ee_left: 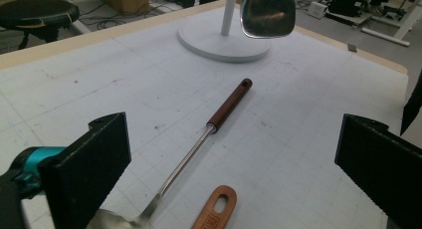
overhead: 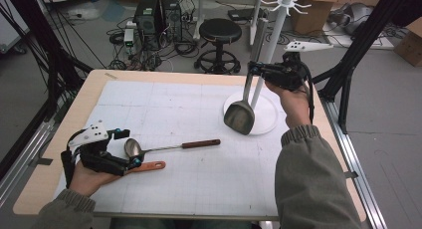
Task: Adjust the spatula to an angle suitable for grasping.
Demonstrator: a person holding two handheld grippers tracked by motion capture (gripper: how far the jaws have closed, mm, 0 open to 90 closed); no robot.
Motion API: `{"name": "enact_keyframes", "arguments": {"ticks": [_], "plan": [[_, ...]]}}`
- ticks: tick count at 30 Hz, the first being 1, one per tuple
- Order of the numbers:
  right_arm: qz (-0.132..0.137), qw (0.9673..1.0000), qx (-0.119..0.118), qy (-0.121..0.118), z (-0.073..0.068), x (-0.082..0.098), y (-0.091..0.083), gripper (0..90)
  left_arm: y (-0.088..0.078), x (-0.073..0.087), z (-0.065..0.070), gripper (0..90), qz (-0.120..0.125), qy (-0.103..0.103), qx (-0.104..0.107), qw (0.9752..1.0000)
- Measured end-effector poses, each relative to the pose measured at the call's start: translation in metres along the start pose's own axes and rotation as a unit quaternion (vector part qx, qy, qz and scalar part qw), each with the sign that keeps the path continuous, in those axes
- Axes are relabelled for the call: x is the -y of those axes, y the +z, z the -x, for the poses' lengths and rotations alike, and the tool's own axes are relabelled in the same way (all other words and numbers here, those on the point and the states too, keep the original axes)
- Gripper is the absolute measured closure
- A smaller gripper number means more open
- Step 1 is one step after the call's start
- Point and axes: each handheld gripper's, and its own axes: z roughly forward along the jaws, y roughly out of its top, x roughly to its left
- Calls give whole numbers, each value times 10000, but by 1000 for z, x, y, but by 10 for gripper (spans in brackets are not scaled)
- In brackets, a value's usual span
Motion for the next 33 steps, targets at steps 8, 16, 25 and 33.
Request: {"name": "enact_keyframes", "arguments": {"ticks": [8, 16, 25, 33], "plan": [[-70, 9998, 131, 90, 9, -5, 2, 876, 0, 0, -1, 17, 32, -29, 12, 10000], [-70, 9994, 243, 231, 16, -3, 6, 875, 1, 0, 1, 17, 5, -8, 46, 10000], [-119, 9986, 414, 316, 22, -1, 6, 873, 1, 0, 1, 17, 17, -2, 56, 10000], [-136, 9983, 469, 330, 25, 1, 9, 865, 1, 0, 0, 17, 32, -7, 70, 10000]]}}
